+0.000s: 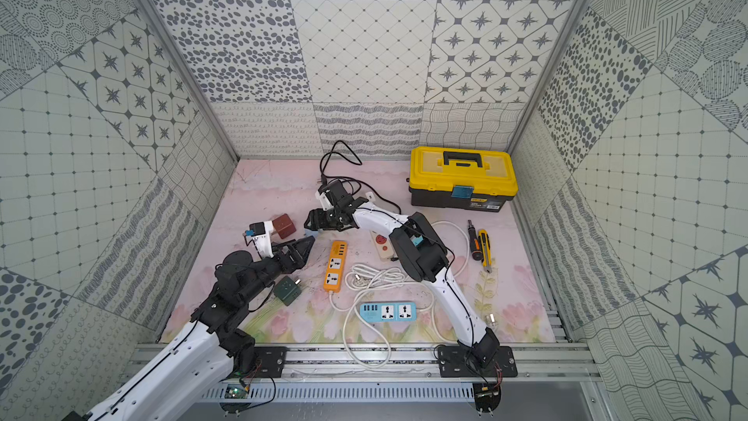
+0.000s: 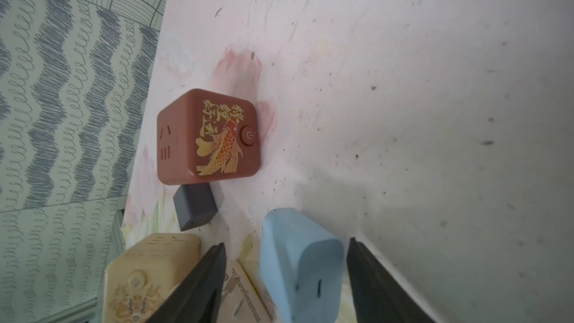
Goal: Pull the plug off the socket
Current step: Place the plug at the center of the board, then remove the plug from the socket.
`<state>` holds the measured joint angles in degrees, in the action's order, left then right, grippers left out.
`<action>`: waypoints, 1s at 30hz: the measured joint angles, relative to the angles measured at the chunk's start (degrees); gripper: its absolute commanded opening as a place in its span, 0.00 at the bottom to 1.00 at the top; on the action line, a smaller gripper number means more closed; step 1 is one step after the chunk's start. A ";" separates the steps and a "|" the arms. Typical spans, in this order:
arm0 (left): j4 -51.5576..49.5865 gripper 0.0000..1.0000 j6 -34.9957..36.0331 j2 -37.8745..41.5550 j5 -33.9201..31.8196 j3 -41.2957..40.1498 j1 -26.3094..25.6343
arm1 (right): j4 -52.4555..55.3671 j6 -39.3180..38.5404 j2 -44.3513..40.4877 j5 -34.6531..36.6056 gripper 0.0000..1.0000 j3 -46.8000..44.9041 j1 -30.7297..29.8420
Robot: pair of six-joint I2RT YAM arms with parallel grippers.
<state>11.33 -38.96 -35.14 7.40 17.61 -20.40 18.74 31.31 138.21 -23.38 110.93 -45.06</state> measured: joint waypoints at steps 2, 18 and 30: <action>1.22 1.00 -0.61 0.00 0.48 -0.92 0.00 | 1.33 -2.29 -1.99 2.32 0.79 -1.70 0.00; 27.56 0.87 -13.57 -25.64 11.65 -4.13 0.00 | -16.63 -11.52 -51.39 17.14 0.83 -52.85 5.03; 50.82 0.78 -29.77 -61.70 22.93 5.92 -1.11 | -17.81 -9.79 -42.71 12.87 0.97 -54.73 17.92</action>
<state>62.15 -68.73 -96.84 30.33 23.53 -21.52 0.93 21.52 95.50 -10.50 56.21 -27.14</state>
